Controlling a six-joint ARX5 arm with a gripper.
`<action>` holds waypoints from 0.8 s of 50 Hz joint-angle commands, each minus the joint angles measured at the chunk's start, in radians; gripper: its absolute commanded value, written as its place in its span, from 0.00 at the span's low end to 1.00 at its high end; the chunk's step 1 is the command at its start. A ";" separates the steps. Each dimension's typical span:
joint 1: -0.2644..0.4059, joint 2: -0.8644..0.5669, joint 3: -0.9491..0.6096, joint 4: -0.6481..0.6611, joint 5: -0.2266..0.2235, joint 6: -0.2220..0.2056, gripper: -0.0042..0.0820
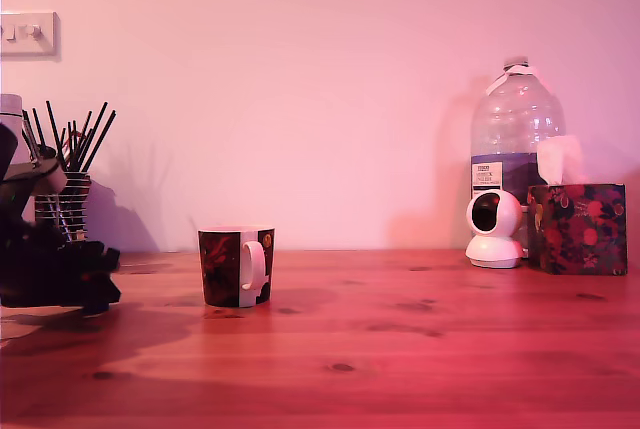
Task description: Pick up the coffee capsules from the table one by one and drop them inside the nearest coffee cup
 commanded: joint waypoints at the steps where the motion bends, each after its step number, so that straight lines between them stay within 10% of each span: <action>1: -0.002 -0.060 0.000 -0.021 0.019 0.004 0.32; 40: -0.078 -0.430 0.003 -0.366 0.141 0.032 0.32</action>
